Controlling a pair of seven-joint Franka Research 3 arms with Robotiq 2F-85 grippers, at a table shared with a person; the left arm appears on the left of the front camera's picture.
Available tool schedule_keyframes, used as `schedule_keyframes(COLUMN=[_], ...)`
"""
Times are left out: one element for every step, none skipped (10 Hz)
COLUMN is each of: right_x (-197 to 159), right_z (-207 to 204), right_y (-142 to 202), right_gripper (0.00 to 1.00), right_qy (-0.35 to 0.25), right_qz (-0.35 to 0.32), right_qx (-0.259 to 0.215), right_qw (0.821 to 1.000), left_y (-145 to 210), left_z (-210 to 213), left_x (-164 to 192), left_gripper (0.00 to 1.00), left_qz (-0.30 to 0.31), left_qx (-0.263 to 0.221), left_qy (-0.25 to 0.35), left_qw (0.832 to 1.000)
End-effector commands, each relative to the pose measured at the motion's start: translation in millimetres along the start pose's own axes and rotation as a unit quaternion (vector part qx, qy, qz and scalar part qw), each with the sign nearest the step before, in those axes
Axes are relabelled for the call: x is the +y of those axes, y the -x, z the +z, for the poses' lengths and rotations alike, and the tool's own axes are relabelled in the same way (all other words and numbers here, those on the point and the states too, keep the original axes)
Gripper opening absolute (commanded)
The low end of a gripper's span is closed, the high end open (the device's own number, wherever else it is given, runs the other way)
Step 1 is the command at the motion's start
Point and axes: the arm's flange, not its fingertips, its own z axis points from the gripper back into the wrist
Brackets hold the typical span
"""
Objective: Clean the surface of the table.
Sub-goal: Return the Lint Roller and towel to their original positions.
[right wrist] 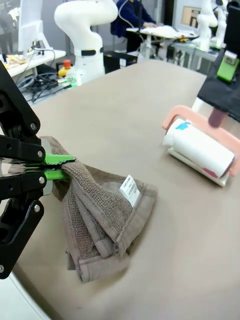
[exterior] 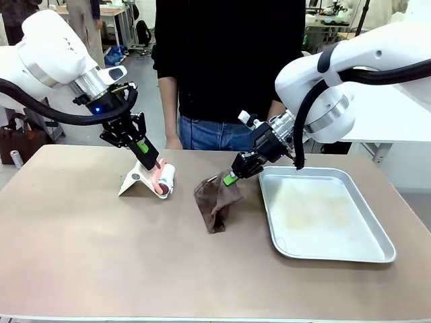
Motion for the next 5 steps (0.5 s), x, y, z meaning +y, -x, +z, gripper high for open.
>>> schedule_keyframes(right_x=[0.9, -0.1, -1.0, -2.2, -2.4], right_z=[0.9, 1.9, 1.6, 1.1, 1.1], right_y=[-5.2, -4.7, -4.2, -3.7, -3.3], right_gripper=[0.04, 0.04, 0.04, 0.04, 0.04], right_qy=[0.007, 0.005, 0.002, 0.001, -0.001], right_qz=[-0.011, -0.011, -0.01, -0.011, -0.011], right_qx=[-0.003, -0.008, -0.01, -0.011, -0.011], right_qw=[1.0, 1.0, 1.0, 1.0, 1.0], left_y=[5.4, 7.5, 9.0, 10.4, 12.3], left_z=[-2.6, -3.2, -4.3, -6.2, -9.8], left_x=[2.1, 1.4, 1.9, 1.8, 1.7], left_gripper=[0.22, 0.22, 0.22, 0.22, 0.22], left_qz=[-0.008, -0.008, -0.007, -0.004, 0.003], left_qx=[-0.004, 0.004, 0.008, 0.006, -0.001], left_qy=[-0.002, -0.008, -0.009, -0.006, -0.008], left_qw=[1.0, 1.0, 1.0, 1.0, 1.0])
